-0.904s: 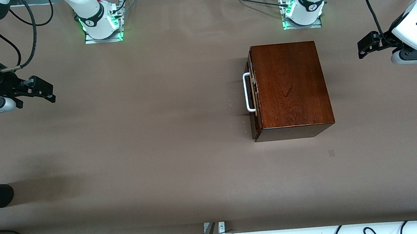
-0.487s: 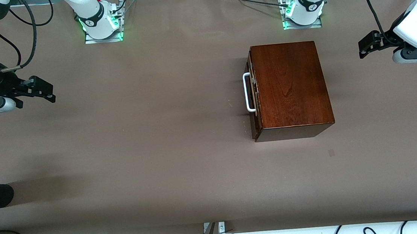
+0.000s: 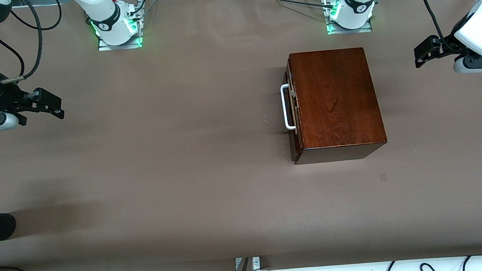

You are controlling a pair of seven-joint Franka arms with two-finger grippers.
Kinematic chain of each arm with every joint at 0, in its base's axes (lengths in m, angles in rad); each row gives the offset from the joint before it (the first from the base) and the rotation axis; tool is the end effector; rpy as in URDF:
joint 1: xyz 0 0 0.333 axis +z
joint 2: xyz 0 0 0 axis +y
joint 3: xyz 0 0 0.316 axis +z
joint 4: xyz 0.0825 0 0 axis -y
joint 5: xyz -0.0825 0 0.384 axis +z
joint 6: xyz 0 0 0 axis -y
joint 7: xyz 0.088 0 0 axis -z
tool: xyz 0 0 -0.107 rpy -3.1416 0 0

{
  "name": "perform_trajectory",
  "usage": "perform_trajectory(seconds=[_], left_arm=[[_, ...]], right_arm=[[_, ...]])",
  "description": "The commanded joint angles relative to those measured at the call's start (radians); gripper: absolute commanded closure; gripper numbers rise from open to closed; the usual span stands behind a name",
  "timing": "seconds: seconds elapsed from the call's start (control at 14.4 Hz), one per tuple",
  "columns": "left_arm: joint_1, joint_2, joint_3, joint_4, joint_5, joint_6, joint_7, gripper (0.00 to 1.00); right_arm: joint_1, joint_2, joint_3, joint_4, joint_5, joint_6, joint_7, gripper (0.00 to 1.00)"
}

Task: Open drawer, take yellow block, close drawer
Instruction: 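Reach the left gripper to the white drawer handle of the wooden box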

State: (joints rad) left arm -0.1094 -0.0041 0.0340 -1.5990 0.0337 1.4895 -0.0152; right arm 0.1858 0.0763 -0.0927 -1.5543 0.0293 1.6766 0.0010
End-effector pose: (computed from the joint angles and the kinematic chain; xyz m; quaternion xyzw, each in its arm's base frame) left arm 0.5421 -0.0371 0.6070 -0.9980 0.0296 0.0519 0.0191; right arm 0.5843 0.0595 0.5986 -0.9987 -0.0450 -0.0226 0.0121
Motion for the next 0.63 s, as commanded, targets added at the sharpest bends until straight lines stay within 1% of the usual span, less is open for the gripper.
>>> perform_trajectory(seconds=[0.0,0.14,0.28,0.56], left_arm=[[-0.004,0.007,-0.005,0.025,0.005,-0.038,0.009,0.00],[-0.006,0.009,-0.005,0.024,0.002,-0.063,0.023,0.00],[-0.015,0.013,-0.034,0.016,0.003,-0.067,0.026,0.00],[-0.018,0.050,-0.144,0.014,0.003,-0.058,-0.024,0.00]], right_arm=[[0.003,0.005,-0.002,0.022,-0.006,-0.015,-0.002,0.00],[0.003,0.005,-0.002,0.022,-0.006,-0.014,-0.002,0.00],[0.003,0.005,-0.002,0.022,-0.006,-0.015,-0.002,0.00],[0.003,0.005,-0.002,0.022,-0.006,-0.015,-0.002,0.00]])
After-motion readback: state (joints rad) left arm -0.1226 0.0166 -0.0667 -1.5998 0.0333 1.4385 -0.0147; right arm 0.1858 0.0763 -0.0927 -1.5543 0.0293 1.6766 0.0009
